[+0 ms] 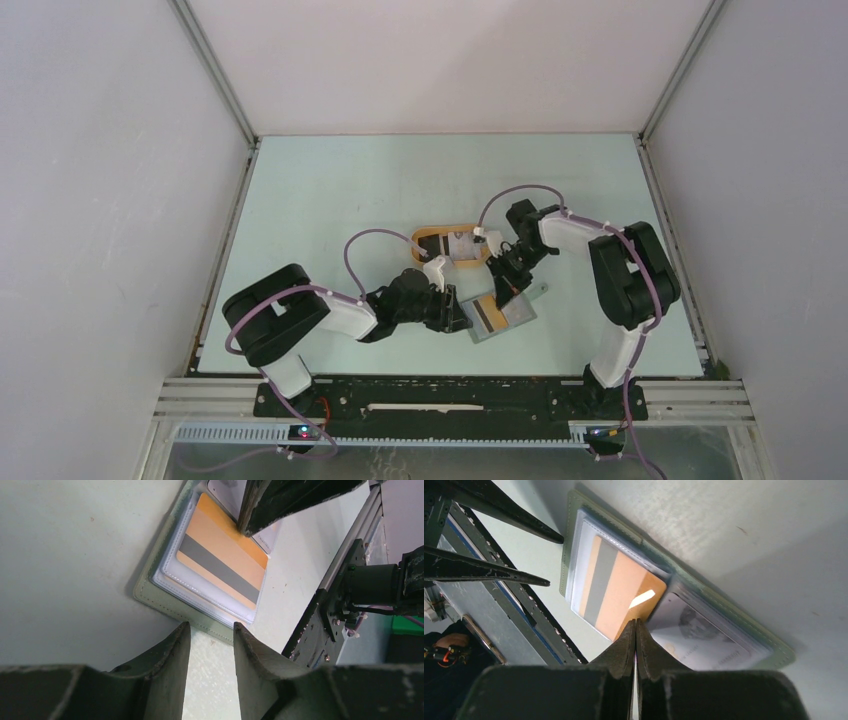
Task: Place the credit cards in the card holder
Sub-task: Insert the credit card into the card holder.
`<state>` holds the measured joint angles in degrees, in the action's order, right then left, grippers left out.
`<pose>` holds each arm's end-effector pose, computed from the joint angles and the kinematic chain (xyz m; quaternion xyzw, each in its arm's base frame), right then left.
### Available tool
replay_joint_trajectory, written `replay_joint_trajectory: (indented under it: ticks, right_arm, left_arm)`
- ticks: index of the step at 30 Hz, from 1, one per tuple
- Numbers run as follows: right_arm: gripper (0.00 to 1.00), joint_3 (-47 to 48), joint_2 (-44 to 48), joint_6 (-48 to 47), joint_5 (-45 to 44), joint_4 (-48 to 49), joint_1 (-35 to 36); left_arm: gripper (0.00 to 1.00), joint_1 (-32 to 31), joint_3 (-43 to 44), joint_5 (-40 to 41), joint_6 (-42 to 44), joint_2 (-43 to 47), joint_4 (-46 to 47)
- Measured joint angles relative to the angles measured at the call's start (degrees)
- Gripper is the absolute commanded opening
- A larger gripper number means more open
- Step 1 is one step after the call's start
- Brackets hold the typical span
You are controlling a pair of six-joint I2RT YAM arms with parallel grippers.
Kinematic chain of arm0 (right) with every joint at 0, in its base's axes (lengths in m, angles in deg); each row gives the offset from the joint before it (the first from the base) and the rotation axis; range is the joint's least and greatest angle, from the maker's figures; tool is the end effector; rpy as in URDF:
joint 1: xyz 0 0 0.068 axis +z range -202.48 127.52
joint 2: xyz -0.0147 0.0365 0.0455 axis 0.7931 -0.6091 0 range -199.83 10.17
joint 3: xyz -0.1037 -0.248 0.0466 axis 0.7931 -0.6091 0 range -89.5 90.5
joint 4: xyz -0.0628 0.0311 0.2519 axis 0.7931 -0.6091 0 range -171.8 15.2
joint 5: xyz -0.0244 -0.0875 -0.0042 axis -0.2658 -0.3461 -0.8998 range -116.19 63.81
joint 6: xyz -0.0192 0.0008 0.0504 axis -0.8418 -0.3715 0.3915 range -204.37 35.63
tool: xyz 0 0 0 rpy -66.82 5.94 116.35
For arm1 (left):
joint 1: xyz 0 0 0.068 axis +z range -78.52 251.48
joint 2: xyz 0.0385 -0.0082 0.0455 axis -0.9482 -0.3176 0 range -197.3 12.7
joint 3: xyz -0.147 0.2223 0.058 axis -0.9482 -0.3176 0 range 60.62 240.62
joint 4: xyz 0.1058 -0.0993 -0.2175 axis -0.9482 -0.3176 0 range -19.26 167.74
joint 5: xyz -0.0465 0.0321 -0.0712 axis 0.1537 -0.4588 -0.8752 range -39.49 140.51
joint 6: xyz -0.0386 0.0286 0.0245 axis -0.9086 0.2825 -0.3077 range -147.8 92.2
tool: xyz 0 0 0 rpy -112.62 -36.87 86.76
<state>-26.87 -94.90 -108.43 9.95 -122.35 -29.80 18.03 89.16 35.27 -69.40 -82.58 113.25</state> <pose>0.2780 0.1388 0.1446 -0.3770 0.8727 0.3102 0.0038 0.1644 -0.2376 0.1186 0.1539 0.8523 -0.4367 0.2431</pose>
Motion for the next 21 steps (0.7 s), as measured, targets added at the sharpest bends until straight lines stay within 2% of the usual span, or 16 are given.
replay_joint_trajectory:
  ticks: [7,21]
  right_arm:
    - [0.06,0.0,1.14,-0.13,-0.68,0.17,-2.64]
    - [0.06,0.22,-0.37,-0.04,-2.69,0.17,2.71]
  left_arm:
    - [0.43,0.13,0.09,-0.04,0.0,0.0,-0.04]
    - [0.44,0.24,0.11,-0.44,-0.24,-0.26,0.24]
